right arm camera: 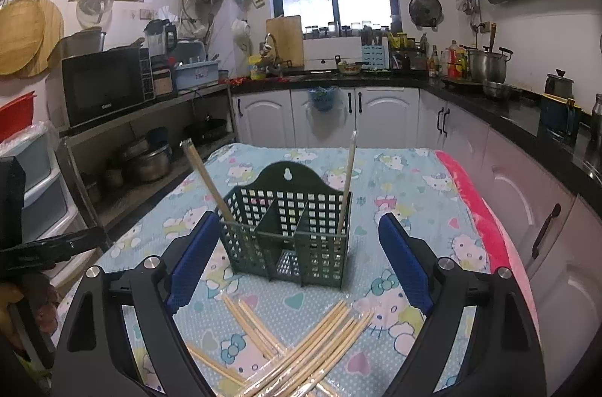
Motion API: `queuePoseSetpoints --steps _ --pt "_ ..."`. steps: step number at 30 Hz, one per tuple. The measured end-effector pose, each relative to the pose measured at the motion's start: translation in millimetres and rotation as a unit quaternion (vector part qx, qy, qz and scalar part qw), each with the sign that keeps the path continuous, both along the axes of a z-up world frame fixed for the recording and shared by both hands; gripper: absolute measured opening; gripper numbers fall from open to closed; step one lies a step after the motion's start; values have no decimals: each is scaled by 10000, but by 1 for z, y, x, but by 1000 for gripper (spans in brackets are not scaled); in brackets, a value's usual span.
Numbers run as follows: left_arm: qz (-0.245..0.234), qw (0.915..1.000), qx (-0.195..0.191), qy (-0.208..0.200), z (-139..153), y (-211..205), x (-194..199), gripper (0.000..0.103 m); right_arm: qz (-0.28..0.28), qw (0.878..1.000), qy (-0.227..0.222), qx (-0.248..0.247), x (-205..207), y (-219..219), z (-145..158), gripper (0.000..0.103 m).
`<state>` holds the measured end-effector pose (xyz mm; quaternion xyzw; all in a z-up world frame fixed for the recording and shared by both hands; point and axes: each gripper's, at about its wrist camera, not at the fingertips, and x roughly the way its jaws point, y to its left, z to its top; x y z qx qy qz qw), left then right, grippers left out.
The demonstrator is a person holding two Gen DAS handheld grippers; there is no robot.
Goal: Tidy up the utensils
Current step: 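Withdraw both open grippers from the basket back toward the chopstick pile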
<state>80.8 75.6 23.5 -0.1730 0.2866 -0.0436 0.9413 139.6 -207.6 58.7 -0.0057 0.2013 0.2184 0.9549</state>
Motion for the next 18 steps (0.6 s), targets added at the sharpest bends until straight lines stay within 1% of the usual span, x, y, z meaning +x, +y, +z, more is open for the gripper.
queuePoseSetpoints --steps 10,18 --pt "-107 9997 80 198 -12 -8 -5 92 89 9997 153 -138 -8 1 -13 84" --pt "-246 9985 104 474 -28 -17 -7 92 106 9993 292 -221 -10 1 -24 84"
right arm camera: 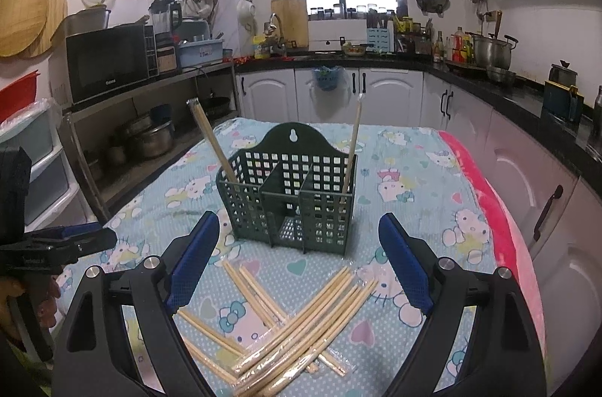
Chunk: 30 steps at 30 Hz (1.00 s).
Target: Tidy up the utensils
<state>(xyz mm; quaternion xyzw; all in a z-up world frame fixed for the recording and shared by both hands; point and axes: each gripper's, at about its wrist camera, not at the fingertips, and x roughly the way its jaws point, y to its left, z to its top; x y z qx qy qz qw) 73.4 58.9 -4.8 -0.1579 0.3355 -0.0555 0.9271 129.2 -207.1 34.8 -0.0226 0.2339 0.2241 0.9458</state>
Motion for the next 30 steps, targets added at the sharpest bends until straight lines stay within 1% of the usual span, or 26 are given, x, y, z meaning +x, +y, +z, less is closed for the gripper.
queuePoseSetpoints --steps 10,20,23,25,27,28,29,30 --pt "-132 9992 -34 363 -24 -7 -5 92 -42 9999 98 -81 -1 -3 -11 84" --pt "-208 9977 -103 644 -42 -9 -4 92 -144 9994 237 -189 0 -9 -24 84" --pt "-245 9965 -187 778 -50 -8 -3 92 -185 9992 299 -207 1 -11 -29 84" --pt "-268 9951 -320 901 -56 -7 -1 88 -214 9990 320 -227 1 -12 -31 84" --pt "-255 9936 -412 1023 -63 -5 1 72 -232 9989 339 -230 2 -13 -33 84" --pt "-251 9924 -470 1110 -67 -3 3 69 -245 9988 344 -235 2 -14 -35 84" --pt "-227 9912 -525 1190 -71 -2 5 63 -255 9988 349 -243 2 -14 -36 84" --pt "-212 9894 -615 1301 -76 0 7 60 -269 9987 360 -244 3 -14 -37 84"
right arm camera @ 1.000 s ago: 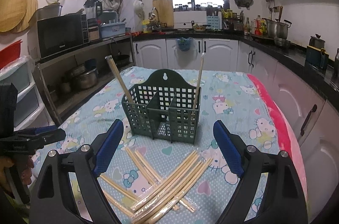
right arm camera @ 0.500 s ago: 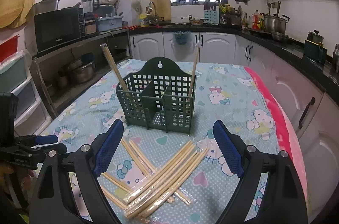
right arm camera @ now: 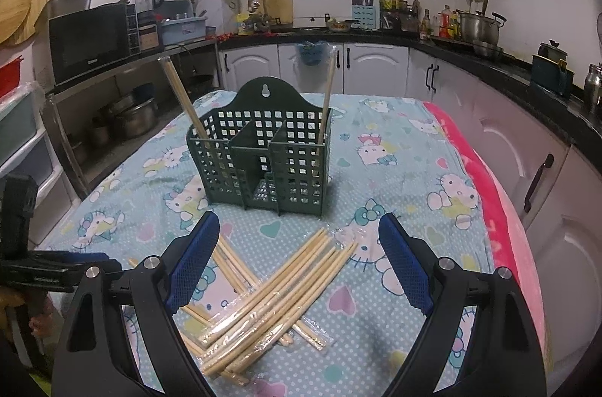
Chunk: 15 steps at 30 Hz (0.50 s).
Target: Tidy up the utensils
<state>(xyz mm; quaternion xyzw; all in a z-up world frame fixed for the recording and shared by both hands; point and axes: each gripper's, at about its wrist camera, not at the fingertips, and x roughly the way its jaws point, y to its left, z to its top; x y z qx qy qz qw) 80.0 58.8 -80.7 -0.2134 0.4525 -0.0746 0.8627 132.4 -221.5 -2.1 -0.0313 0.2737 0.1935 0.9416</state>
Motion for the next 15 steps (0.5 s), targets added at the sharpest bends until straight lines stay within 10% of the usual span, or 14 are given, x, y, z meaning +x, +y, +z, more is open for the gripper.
queuePoseSetpoints --steps 15 --pt "359 9990 -113 251 -18 14 27 41 -295 9975 624 -170 35 -9 -38 84"
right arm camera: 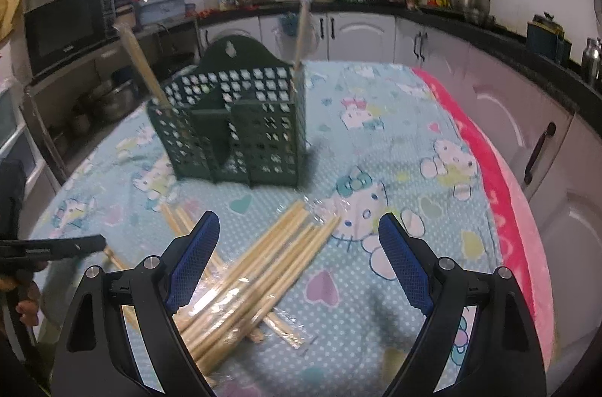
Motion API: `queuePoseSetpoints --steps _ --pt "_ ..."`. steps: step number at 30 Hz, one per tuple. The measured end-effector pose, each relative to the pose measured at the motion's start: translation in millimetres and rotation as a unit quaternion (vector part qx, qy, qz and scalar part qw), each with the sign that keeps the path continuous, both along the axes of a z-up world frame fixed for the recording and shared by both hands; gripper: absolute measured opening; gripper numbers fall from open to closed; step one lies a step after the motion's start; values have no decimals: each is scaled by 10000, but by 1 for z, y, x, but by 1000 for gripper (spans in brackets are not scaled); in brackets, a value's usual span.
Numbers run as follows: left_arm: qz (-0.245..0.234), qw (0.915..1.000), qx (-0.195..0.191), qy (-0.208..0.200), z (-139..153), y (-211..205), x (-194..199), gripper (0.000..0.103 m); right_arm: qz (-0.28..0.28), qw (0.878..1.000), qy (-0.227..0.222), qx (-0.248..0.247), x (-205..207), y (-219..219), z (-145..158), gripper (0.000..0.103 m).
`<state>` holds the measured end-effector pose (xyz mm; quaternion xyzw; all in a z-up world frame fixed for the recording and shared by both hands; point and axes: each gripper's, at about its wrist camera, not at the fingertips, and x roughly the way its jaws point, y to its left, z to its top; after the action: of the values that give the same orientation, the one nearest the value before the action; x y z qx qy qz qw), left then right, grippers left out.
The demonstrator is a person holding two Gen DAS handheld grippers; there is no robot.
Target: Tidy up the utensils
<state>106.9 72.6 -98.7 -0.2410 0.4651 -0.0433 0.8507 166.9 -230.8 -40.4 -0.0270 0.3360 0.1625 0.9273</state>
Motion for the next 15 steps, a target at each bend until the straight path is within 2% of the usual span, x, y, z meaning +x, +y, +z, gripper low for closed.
queuePoseSetpoints --steps 3,6,9,13,15 --pt "52 10000 80 1 -1 0 7 38 -95 9997 245 -16 16 -3 -12 82" --pt "64 9999 131 1 0 0 12 38 -160 9986 500 -26 32 -6 -23 75" --pt "77 9998 169 -7 0 0 15 37 -277 9966 782 19 50 -9 -33 69" --pt "100 9998 189 -34 -1 1 20 36 -393 9936 1056 57 71 -13 -44 53" --pt "109 9998 176 -47 -1 1 22 35 -437 9924 1148 45 77 -16 -48 51"
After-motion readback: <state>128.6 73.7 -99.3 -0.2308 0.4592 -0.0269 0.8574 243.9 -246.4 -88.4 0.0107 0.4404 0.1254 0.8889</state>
